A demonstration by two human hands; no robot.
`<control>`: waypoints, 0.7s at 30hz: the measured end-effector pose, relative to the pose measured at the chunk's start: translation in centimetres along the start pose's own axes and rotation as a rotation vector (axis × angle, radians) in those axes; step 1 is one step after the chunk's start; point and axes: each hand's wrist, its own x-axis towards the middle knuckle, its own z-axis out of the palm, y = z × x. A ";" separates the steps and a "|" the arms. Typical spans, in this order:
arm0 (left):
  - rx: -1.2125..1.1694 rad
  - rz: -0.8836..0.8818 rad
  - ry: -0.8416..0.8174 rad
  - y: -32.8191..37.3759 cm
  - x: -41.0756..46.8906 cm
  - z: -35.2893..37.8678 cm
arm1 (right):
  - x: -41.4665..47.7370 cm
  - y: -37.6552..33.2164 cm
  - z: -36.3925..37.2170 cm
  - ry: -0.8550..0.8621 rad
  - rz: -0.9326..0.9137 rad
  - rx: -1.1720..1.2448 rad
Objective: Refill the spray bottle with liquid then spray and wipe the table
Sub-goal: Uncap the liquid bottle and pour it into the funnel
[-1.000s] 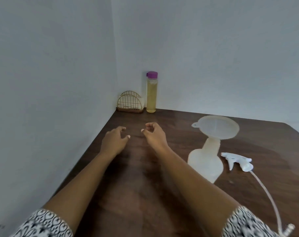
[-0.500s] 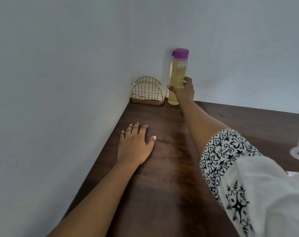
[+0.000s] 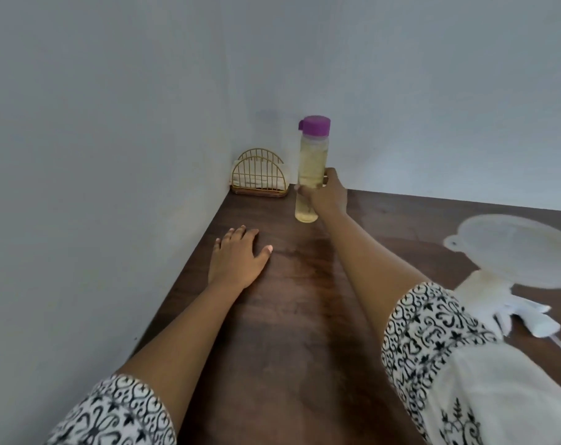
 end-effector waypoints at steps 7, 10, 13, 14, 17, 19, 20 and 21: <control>-0.454 -0.023 0.011 1.4 -3.2 -2.2 | -9.6 -0.6 -5.3 -0.097 -0.031 -0.026; -0.812 0.038 0.058 3.9 -6.0 -3.9 | -13.9 -0.4 -7.4 -0.133 -0.069 -0.015; -1.074 0.188 0.045 7.3 -9.5 -6.3 | -17.8 -0.1 -9.7 -0.170 -0.096 0.011; -1.131 0.230 0.025 8.4 -10.7 -7.0 | -19.0 0.1 -10.4 -0.183 -0.102 0.021; -1.196 0.260 -0.015 11.0 -13.4 -7.9 | -22.3 0.3 -12.9 -0.219 -0.119 0.024; -1.243 0.249 -0.050 12.3 -15.0 -7.7 | -24.1 0.2 -14.4 -0.245 -0.129 0.010; -1.269 0.247 -0.057 12.7 -15.7 -7.4 | -24.9 0.2 -15.1 -0.255 -0.130 -0.004; -1.291 0.248 -0.051 13.1 -16.4 -7.2 | -25.6 0.2 -15.7 -0.265 -0.126 -0.018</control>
